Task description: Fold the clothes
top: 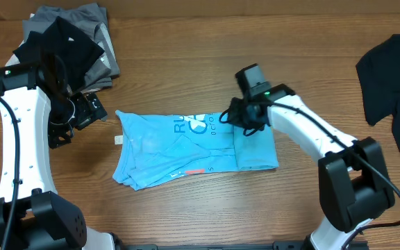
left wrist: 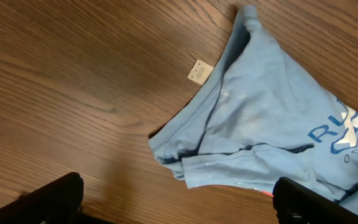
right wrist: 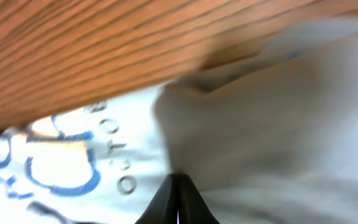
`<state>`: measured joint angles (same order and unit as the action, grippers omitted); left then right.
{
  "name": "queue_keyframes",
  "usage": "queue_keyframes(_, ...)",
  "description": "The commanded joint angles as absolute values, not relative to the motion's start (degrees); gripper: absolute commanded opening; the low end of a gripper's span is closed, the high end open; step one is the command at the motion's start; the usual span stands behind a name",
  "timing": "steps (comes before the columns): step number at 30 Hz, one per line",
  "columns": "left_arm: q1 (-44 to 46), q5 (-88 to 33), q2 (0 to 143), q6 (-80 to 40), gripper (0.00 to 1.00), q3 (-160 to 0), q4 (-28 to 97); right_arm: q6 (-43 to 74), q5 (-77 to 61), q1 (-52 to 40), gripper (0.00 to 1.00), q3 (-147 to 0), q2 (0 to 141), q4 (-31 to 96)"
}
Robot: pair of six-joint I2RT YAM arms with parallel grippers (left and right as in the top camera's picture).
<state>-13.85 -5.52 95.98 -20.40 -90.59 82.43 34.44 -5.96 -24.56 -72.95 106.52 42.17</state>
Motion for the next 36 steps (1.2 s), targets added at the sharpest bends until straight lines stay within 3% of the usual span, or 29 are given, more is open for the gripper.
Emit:
queue_keyframes(1, -13.41, -5.78, 95.13, -19.03, 1.00, -90.37, 82.28, 36.73, -4.36, -24.73, 0.04, -73.14, 106.30, 42.28)
queue_keyframes(9, -13.41, -5.41, 95.15, -17.32, 1.00, -90.37, 82.43, 34.87, -3.53, -20.78, 0.04, -83.66, 101.36, 54.30)
queue_keyframes(17, -13.41, -5.43, 95.13, -17.32, 1.00, -90.37, 82.41, 33.61, -0.99, -17.19, 0.04, -83.90, 99.33, 55.09)
queue_keyframes(36, -13.41, -5.56, 95.15, -17.32, 1.00, -90.37, 82.24, 33.50, -22.57, -18.04, 0.05, -72.64, 115.74, 37.10)
